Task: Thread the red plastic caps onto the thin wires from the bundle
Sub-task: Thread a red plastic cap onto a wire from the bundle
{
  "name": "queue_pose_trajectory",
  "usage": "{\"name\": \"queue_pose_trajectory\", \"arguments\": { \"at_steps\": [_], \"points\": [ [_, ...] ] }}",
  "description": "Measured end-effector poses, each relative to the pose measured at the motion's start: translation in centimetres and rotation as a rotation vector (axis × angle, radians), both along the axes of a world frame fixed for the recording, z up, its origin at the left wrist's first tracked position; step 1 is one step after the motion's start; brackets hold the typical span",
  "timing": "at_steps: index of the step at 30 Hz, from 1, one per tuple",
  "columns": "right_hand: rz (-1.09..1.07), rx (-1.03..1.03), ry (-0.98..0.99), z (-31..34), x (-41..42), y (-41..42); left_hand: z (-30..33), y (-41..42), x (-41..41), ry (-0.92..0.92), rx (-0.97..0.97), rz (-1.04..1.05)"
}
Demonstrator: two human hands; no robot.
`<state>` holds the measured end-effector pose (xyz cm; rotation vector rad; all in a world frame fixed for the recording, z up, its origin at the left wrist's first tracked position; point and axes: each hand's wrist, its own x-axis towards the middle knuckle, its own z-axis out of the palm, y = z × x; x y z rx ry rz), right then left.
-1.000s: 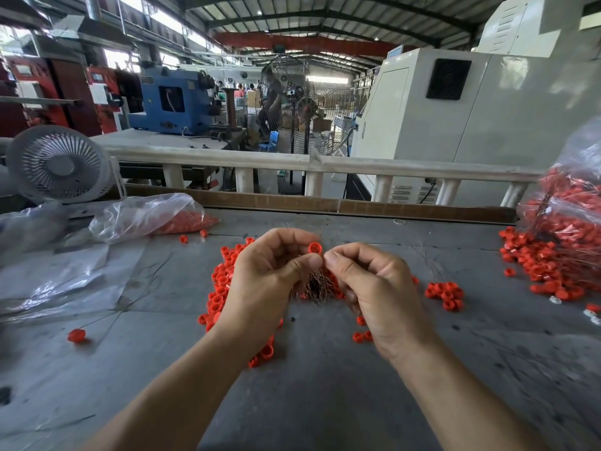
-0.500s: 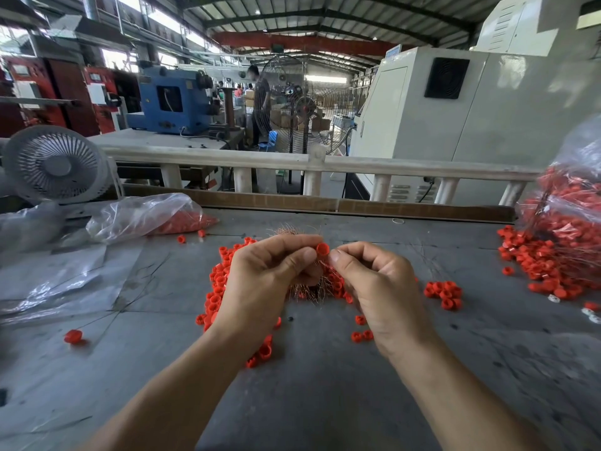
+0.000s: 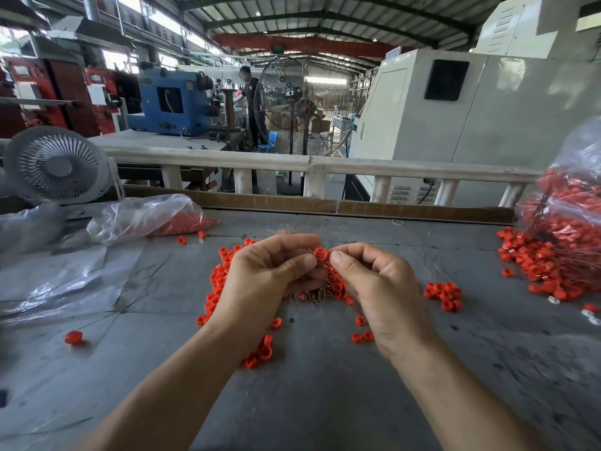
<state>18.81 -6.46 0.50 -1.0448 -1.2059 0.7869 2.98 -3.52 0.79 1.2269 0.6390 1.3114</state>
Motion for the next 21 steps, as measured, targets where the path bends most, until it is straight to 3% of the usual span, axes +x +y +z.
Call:
{"name": "queue_pose_trajectory", "arguments": {
  "at_steps": [21],
  "points": [
    [0.267, -0.226, 0.228, -0.47, -0.30, 0.63, -0.55, 0.59, -0.09, -0.056, -0.080, -0.035]
  ]
}}
